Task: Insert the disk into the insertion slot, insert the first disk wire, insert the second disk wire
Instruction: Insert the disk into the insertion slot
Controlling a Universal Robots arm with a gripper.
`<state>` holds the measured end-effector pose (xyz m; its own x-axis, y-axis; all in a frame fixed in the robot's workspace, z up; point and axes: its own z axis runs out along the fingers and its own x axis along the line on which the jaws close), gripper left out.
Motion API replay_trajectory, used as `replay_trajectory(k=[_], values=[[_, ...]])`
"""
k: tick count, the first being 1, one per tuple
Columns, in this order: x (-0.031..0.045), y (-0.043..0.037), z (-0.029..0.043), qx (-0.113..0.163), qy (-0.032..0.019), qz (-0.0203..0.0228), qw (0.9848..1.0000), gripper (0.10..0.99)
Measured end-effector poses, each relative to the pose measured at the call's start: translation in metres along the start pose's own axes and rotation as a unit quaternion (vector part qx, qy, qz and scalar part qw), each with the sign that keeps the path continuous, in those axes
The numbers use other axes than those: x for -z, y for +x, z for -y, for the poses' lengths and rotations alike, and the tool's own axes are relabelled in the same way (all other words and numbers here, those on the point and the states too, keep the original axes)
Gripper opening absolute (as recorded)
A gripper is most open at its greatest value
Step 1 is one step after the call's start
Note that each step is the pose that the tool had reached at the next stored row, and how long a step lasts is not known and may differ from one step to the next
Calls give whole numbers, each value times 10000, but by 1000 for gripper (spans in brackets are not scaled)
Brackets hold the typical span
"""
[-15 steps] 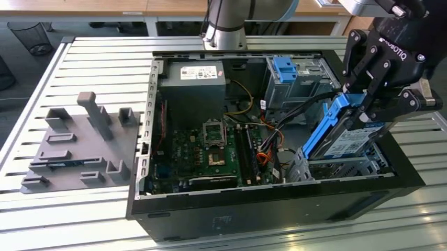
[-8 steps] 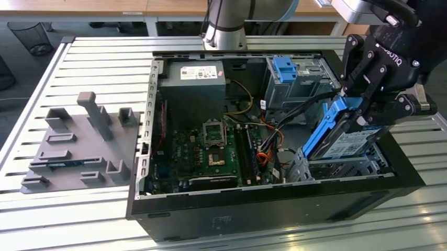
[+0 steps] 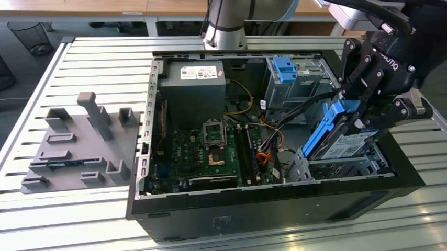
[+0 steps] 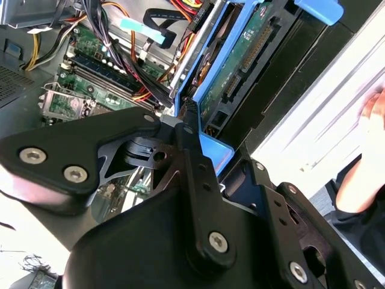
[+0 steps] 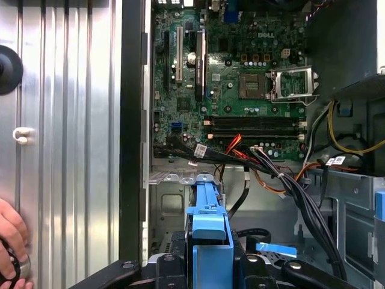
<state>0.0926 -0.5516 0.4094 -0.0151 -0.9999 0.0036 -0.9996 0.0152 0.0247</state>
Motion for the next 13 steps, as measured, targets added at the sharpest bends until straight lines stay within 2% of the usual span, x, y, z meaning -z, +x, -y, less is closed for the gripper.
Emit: replay_trajectory(k=[13], values=[[-93, 0, 2, 0, 0, 0, 10000, 365]])
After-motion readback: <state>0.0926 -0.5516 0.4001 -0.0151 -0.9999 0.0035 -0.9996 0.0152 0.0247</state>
